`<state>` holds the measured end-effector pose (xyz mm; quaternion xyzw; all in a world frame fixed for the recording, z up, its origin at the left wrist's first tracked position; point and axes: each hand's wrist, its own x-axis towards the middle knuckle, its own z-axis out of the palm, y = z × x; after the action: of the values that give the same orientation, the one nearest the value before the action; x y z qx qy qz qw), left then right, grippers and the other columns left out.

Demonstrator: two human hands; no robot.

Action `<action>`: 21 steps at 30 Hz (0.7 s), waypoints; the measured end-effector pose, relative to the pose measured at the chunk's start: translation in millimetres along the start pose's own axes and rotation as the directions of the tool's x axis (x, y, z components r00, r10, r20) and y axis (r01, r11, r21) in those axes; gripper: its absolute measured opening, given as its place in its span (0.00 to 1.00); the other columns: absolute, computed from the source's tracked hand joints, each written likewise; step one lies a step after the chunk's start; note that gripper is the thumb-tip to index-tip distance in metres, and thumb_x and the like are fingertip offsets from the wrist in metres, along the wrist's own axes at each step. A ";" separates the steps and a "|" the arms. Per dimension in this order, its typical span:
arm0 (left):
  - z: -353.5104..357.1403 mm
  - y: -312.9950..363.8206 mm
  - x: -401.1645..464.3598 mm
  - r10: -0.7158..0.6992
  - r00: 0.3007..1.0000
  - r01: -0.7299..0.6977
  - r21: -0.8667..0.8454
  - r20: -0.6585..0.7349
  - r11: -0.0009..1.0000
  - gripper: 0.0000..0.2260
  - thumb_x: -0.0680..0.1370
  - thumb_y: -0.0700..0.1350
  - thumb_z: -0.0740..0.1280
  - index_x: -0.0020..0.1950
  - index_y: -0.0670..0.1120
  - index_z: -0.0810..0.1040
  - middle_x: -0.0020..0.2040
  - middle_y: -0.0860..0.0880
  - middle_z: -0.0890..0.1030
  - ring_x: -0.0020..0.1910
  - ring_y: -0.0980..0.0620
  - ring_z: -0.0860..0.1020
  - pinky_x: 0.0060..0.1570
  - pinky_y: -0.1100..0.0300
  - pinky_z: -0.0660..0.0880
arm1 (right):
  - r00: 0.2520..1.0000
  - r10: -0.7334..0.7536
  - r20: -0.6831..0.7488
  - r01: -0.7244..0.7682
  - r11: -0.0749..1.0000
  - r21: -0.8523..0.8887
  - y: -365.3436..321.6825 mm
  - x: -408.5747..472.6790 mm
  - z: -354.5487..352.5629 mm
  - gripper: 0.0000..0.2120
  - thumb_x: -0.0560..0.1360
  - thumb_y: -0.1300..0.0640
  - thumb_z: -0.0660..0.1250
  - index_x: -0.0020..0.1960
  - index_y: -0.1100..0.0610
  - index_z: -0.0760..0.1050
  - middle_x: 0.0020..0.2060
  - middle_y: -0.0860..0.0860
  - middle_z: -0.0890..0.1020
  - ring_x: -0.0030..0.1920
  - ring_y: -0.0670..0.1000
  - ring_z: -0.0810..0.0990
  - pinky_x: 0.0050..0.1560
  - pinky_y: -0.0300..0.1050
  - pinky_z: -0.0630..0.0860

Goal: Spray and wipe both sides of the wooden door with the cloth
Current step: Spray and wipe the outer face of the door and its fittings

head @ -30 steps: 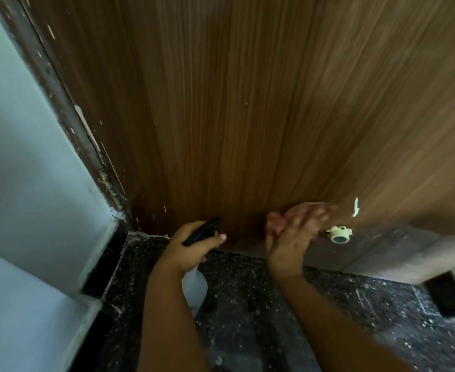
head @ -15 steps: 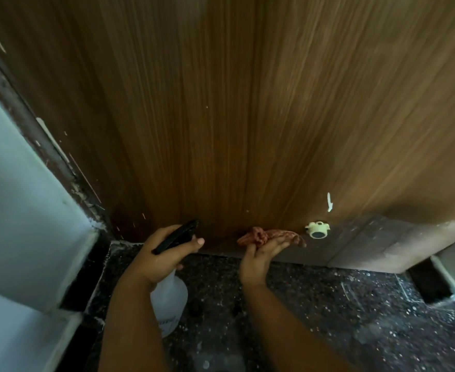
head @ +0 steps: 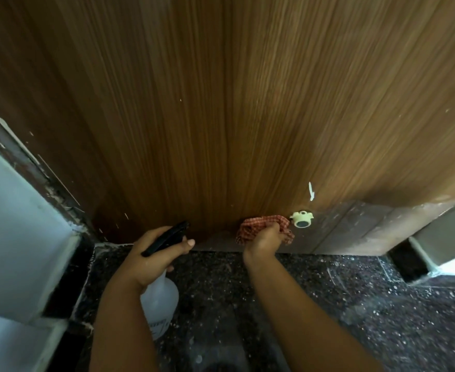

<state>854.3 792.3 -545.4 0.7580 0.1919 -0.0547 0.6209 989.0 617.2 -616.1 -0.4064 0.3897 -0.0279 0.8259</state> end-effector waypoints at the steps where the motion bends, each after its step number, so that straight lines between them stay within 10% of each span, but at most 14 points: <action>1: 1.7 1.5 0.5 0.007 1.000 -0.007 0.007 0.010 1.000 0.09 0.76 0.50 0.73 0.49 0.44 0.83 0.41 0.51 0.85 0.46 0.55 0.82 0.41 0.59 0.75 | 1.000 0.025 0.018 -0.025 1.000 0.004 1.0 5.8 -0.1 0.29 0.83 0.56 0.52 0.81 0.53 0.43 0.76 0.56 0.60 0.72 0.61 0.66 0.72 0.56 0.63; 7: 7.3 13.4 -5.4 0.025 0.999 -0.027 0.038 0.038 0.999 0.11 0.77 0.52 0.71 0.47 0.44 0.83 0.39 0.52 0.84 0.43 0.57 0.81 0.40 0.61 0.75 | 0.996 0.083 0.017 -0.083 0.997 -0.011 26.5 64.7 -42.2 0.17 0.80 0.51 0.52 0.67 0.55 0.66 0.43 0.54 0.84 0.52 0.61 0.82 0.51 0.70 0.78; 10: 7.2 17.2 -4.9 0.035 0.999 -0.036 0.041 0.028 0.999 0.10 0.77 0.53 0.72 0.46 0.46 0.83 0.39 0.54 0.84 0.42 0.60 0.81 0.41 0.61 0.75 | 0.980 0.194 0.049 -0.195 0.981 0.006 10.5 54.3 -39.9 0.22 0.84 0.52 0.48 0.77 0.52 0.58 0.60 0.55 0.77 0.49 0.61 0.76 0.69 0.69 0.65; 18: 14.2 16.7 -2.1 0.021 1.000 -0.022 0.042 0.016 0.999 0.09 0.76 0.52 0.72 0.50 0.48 0.83 0.38 0.54 0.84 0.41 0.62 0.81 0.40 0.62 0.75 | 0.980 -0.092 0.174 0.133 0.962 -0.240 7.8 7.7 -23.0 0.32 0.83 0.56 0.55 0.81 0.54 0.42 0.77 0.53 0.59 0.74 0.57 0.63 0.76 0.57 0.60; 21: 18.9 24.0 -1.2 0.029 0.999 -0.029 0.007 -0.035 1.000 0.09 0.77 0.50 0.72 0.50 0.45 0.83 0.40 0.51 0.84 0.45 0.55 0.81 0.41 0.60 0.75 | 0.994 0.081 0.076 -0.062 0.973 -0.223 0.0 20.4 -34.7 0.25 0.84 0.57 0.53 0.80 0.54 0.53 0.72 0.54 0.69 0.69 0.59 0.71 0.72 0.59 0.67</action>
<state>864.8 770.1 -527.2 0.7637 0.1916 -0.0331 0.6156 980.1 587.3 -641.5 -0.4819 0.3694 0.0626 0.7921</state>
